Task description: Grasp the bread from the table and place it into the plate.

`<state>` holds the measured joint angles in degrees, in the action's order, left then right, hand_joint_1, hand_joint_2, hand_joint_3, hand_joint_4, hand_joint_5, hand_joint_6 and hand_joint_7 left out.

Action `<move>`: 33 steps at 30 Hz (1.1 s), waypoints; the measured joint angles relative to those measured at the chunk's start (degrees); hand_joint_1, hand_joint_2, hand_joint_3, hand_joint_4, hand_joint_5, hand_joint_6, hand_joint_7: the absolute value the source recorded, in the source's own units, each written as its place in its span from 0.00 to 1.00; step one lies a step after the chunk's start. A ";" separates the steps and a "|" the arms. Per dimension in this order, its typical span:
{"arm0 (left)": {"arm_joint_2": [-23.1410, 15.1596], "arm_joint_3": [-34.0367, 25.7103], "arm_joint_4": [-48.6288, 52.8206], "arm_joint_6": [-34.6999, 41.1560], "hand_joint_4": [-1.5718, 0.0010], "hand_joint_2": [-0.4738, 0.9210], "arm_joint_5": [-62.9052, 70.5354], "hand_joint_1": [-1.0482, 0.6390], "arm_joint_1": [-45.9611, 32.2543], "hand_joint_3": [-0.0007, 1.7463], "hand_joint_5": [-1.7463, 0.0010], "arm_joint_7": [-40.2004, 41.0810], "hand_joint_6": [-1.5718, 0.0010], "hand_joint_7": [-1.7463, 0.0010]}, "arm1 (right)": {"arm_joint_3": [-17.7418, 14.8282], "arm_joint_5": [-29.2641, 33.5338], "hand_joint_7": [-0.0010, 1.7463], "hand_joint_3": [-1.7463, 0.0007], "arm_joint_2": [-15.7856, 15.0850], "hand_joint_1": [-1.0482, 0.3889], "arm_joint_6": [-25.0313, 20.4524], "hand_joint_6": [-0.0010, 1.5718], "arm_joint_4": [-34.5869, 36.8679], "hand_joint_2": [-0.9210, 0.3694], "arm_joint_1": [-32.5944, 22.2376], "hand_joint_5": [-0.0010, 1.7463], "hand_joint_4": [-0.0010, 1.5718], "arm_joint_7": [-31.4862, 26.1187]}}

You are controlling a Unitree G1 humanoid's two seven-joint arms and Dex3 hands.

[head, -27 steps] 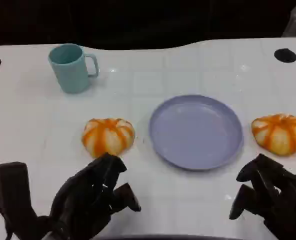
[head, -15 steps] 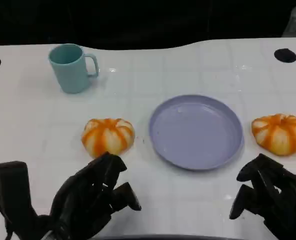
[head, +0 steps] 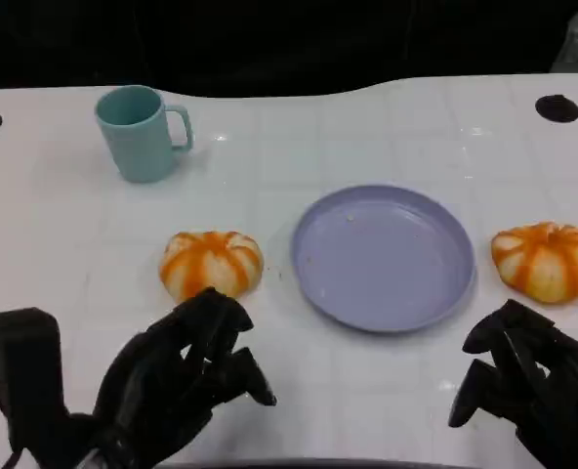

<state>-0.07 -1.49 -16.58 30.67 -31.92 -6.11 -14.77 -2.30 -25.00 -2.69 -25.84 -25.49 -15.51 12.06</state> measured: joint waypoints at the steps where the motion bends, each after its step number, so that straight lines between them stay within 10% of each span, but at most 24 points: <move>1: -0.03 0.07 0.14 -1.07 0.66 1.00 0.46 0.28 0.13 0.14 0.10 -0.06 0.68 0.39 | 0.00 0.00 0.92 0.79 0.00 0.40 0.00 0.31 0.00 0.00 0.01 1.00 0.41 0.00; 5: -1.32 2.87 1.30 -9.06 0.73 1.00 8.22 0.29 0.13 0.05 0.33 -0.38 0.69 0.67 | -0.02 -0.02 0.92 0.79 0.00 0.41 0.00 0.31 0.00 0.00 0.15 1.00 0.41 0.00; 15: -6.84 8.25 4.31 -29.55 0.94 1.00 28.80 0.31 0.42 0.01 0.51 -0.69 0.73 0.91 | -0.11 -0.03 0.92 0.80 0.00 0.40 0.00 0.32 0.01 0.00 0.35 1.00 0.41 0.00; 33: -21.43 10.60 9.54 -44.67 1.00 0.92 63.00 0.35 9.59 0.00 0.82 6.53 0.85 1.00 | -0.17 -0.04 0.92 0.80 0.02 0.41 -1.53 0.31 -0.16 0.00 1.34 1.00 0.40 -1.13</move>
<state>-21.50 9.11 -7.04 -14.00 31.08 3.48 -8.24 -2.48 -25.04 -2.67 -27.37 -25.66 -14.17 10.93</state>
